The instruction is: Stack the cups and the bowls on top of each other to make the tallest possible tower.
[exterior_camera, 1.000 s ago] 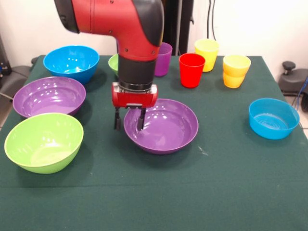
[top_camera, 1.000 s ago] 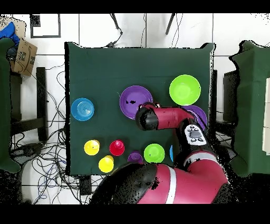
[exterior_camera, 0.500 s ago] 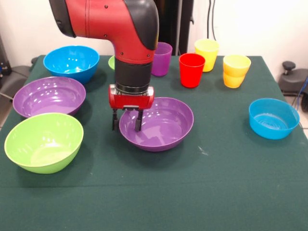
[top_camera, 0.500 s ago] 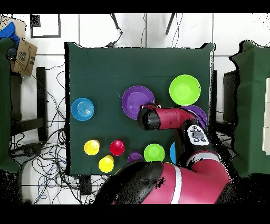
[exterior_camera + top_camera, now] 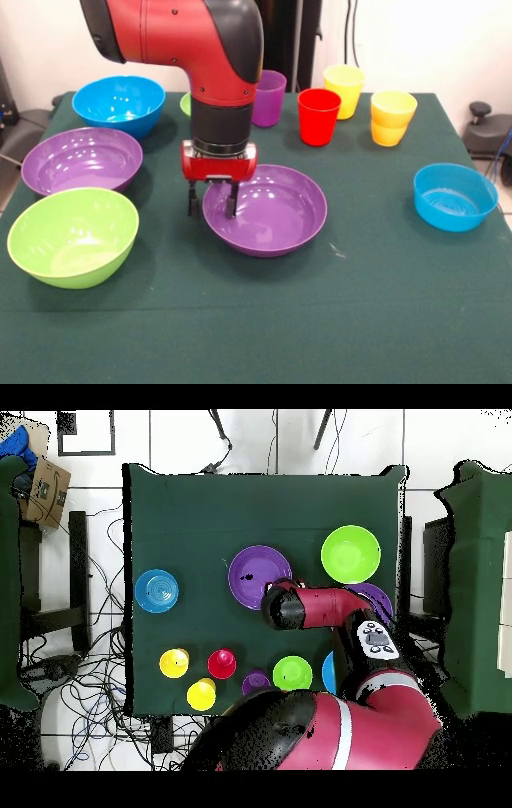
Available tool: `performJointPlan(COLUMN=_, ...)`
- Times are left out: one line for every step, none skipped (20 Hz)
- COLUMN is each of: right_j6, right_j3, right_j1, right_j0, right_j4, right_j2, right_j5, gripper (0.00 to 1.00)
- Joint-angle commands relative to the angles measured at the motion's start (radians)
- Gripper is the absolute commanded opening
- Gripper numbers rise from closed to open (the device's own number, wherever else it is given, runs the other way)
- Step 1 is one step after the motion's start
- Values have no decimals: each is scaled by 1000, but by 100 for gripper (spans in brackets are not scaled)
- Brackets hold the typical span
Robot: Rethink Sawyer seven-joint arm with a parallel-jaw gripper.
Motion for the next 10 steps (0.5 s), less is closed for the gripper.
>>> performJointPlan(right_j6=-38, right_j3=107, right_j1=49, right_j0=-24, right_j4=11, right_j2=148, right_j5=180, gripper=100)
performJointPlan(right_j6=-39, right_j3=111, right_j1=44, right_j0=-26, right_j4=13, right_j2=153, right_j5=184, gripper=100)
performJointPlan(right_j6=-39, right_j3=115, right_j1=36, right_j0=-27, right_j4=17, right_j2=158, right_j5=193, gripper=100)
performJointPlan(right_j6=-37, right_j3=119, right_j1=30, right_j0=-25, right_j4=19, right_j2=160, right_j5=199, gripper=100)
performJointPlan(right_j6=-32, right_j3=128, right_j1=17, right_j0=-23, right_j4=23, right_j2=160, right_j5=206, gripper=100)
performJointPlan(right_j6=-27, right_j3=134, right_j1=6, right_j0=-19, right_j4=26, right_j2=159, right_j5=213, gripper=100)
performJointPlan(right_j6=-25, right_j3=142, right_j1=-6, right_j0=-16, right_j4=29, right_j2=159, right_j5=224, gripper=100)
performJointPlan(right_j6=-23, right_j3=150, right_j1=-19, right_j0=-14, right_j4=33, right_j2=160, right_j5=234, gripper=100)
performJointPlan(right_j6=-22, right_j3=154, right_j1=-30, right_j0=-14, right_j4=36, right_j2=163, right_j5=243, gripper=100)
performJointPlan(right_j6=-21, right_j3=159, right_j1=-36, right_j0=-14, right_j4=35, right_j2=165, right_j5=245, gripper=100)
